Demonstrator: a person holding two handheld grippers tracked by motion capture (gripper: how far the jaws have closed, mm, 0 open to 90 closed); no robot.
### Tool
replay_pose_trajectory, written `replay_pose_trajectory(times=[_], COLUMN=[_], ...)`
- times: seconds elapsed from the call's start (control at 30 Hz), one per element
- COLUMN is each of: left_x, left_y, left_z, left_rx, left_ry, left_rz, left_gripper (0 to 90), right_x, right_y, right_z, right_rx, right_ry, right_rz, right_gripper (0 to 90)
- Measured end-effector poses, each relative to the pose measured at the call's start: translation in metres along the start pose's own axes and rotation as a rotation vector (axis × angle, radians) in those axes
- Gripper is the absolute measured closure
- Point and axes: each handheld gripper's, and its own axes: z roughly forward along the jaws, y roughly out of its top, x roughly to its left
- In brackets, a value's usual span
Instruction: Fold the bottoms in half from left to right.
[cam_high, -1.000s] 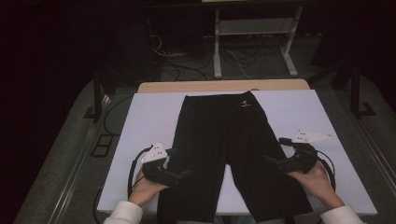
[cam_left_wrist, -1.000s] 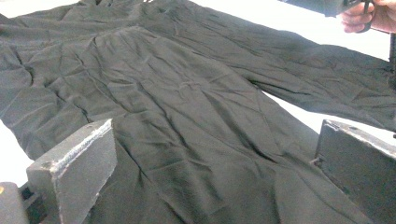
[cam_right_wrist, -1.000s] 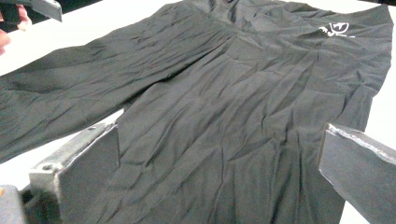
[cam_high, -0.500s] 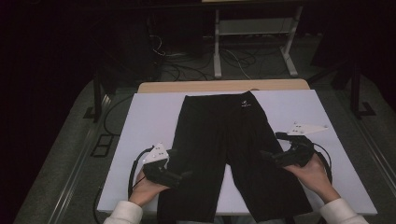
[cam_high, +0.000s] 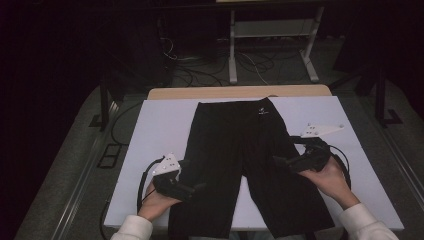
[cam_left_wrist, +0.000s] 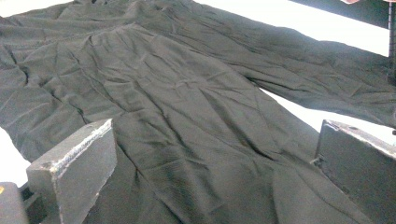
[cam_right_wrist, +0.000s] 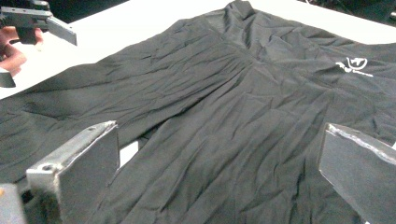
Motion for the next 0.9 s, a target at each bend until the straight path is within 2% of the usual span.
replay_pose_trajectory(times=[0.67,0.9], left_x=[0.0,0.0], left_y=[0.0,0.0], left_z=[0.0,0.0], left_rx=[-0.001,0.001], left_ry=[0.001,-0.002], left_rz=[-0.001,0.0], left_gripper=[0.0,0.0], right_x=[-0.004,-0.003], right_y=[0.027,0.034], right_z=[0.015,0.029], right_rx=[0.016,0.036], right_ry=[0.004,0.01], right_rz=[-0.028,-0.036], right_gripper=[0.0,0.0])
